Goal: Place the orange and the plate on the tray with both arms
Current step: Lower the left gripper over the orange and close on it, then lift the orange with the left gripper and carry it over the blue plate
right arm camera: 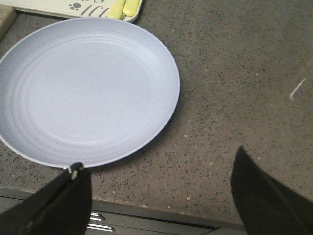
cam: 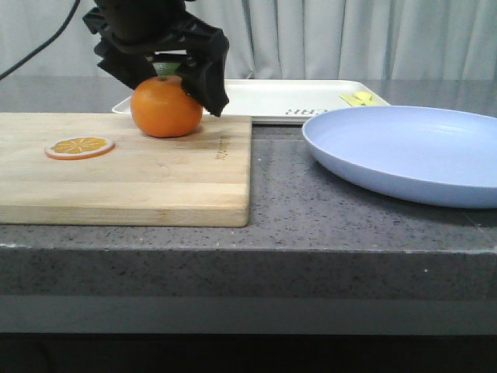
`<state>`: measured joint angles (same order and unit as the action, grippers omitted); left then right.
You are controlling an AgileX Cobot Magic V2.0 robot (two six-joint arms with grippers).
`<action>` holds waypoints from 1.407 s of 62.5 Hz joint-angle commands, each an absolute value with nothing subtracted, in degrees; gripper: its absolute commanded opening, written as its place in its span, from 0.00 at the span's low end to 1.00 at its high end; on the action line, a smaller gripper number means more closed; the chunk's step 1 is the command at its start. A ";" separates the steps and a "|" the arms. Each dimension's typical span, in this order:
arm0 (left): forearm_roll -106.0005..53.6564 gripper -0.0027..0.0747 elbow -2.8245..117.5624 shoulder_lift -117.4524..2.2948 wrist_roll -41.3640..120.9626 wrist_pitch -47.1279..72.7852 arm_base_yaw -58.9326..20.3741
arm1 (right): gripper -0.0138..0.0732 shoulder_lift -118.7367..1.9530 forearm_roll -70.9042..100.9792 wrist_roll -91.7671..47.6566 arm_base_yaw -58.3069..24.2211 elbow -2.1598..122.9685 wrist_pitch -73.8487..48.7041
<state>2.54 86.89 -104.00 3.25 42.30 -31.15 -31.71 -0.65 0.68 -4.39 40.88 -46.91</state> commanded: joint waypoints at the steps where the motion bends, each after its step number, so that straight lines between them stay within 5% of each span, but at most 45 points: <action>1: 2.65 0.89 88.85 -102.01 3.27 40.54 -31.52 | 0.84 -32.36 -1.36 0.00 -4.43 42.90 -42.79; 9: 2.65 0.86 88.85 -102.26 3.27 41.78 -31.52 | 0.84 -32.36 -1.36 0.00 -4.43 42.90 -42.79; 24: 2.14 0.56 92.10 -102.26 3.27 45.25 -31.62 | 0.84 -32.36 -1.36 0.00 -4.43 42.90 -42.79; 63: 1.98 0.56 115.14 -111.93 3.27 48.81 -50.21 | 0.84 -32.36 -1.41 0.00 -4.43 42.90 -42.56; 88: 1.98 0.56 120.74 -121.19 3.27 44.80 -54.81 | 0.84 -32.36 -1.41 0.00 -4.43 42.90 -41.88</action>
<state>2.09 118.24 -123.95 3.34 49.27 -54.05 -31.71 -0.65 0.61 -4.39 40.88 -46.64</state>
